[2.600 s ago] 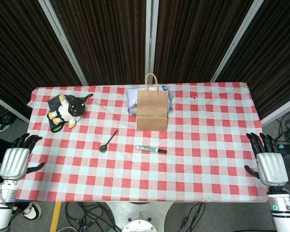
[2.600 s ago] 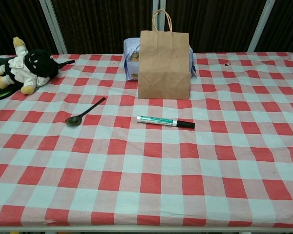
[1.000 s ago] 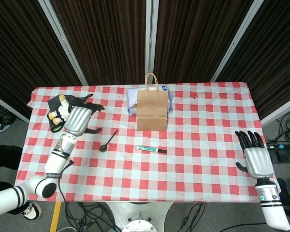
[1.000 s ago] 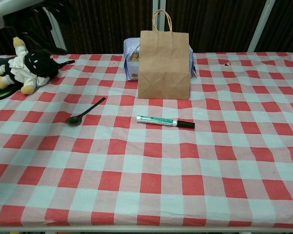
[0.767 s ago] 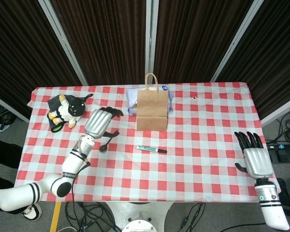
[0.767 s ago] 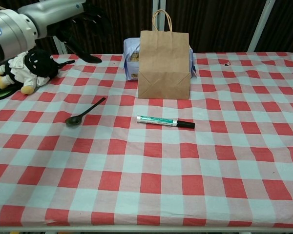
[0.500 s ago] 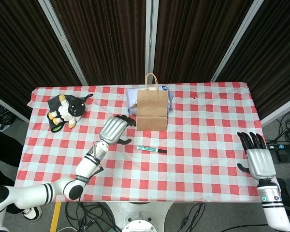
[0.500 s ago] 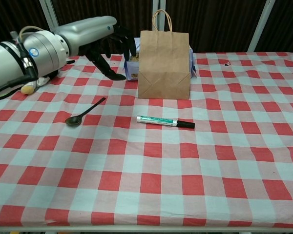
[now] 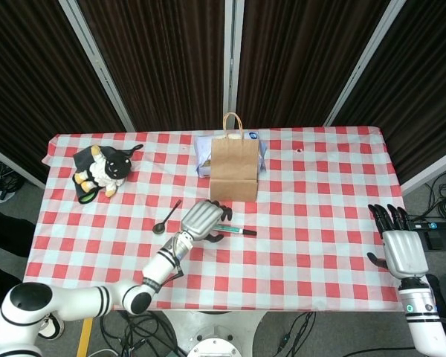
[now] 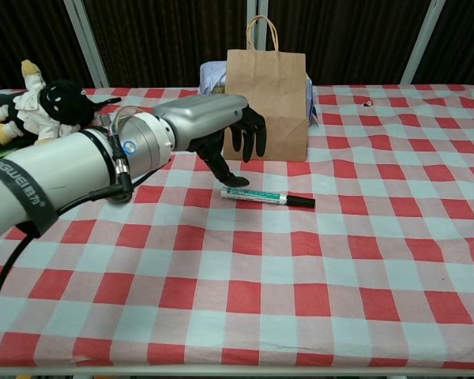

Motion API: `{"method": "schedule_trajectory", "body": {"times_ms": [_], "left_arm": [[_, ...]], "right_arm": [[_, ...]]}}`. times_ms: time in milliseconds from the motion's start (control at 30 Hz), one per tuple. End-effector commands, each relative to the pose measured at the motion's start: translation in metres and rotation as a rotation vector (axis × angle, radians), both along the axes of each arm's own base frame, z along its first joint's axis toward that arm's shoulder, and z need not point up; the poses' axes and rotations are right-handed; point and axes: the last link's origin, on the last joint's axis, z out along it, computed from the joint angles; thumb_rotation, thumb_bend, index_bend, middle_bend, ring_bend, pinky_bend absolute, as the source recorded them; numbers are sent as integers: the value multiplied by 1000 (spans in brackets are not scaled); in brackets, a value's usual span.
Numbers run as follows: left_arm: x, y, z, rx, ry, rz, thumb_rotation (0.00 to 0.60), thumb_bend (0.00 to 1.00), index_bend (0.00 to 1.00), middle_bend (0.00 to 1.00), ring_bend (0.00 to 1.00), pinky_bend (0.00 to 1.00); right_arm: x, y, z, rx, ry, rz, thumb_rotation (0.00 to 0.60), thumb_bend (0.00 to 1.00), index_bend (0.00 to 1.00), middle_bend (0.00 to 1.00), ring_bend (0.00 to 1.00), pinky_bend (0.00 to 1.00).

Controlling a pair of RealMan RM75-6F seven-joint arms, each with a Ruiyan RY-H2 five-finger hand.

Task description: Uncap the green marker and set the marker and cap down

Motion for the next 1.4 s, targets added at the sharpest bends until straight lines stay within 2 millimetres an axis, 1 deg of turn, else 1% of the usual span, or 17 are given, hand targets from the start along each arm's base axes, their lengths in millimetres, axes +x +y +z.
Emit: {"method": "schedule_trajectory", "body": {"times_ms": [33,333,467,733,833,1167,1400], "left_arm": [[6,-2,-11,-20,22,-5,600,221,430,479,402,483],[10,-1,-28,-30,65,-14,600,221,430,483,411,500],[14,3,-31,27,140,-49,600,222,430,483,413,504],[25,4,-37,69,271,-92,600,221,448,496,431,514],[27,3,-39,67,284,-84,600,228,461,507,442,521],[17,6,-45,37,341,-32,600,252,473,518,450,534],[14,9,-48,63,352,-29,600,253,469,516,450,534]], "right_arm": [[-1,0,0,1,0,-3,600,27,0,89,0,0],[-5,-1,-1,11,-7,-14,600,27,0,89,0,0],[-6,-1,-2,11,-7,-14,600,26,0,89,0,0],[-8,0,-3,12,-10,-16,600,26,0,89,0,0],[-11,0,-3,11,-12,-23,600,26,0,89,0,0],[-15,1,-1,2,-13,-29,600,26,0,89,0,0],[-16,0,-4,10,-13,-36,600,26,0,89,0,0]]}}
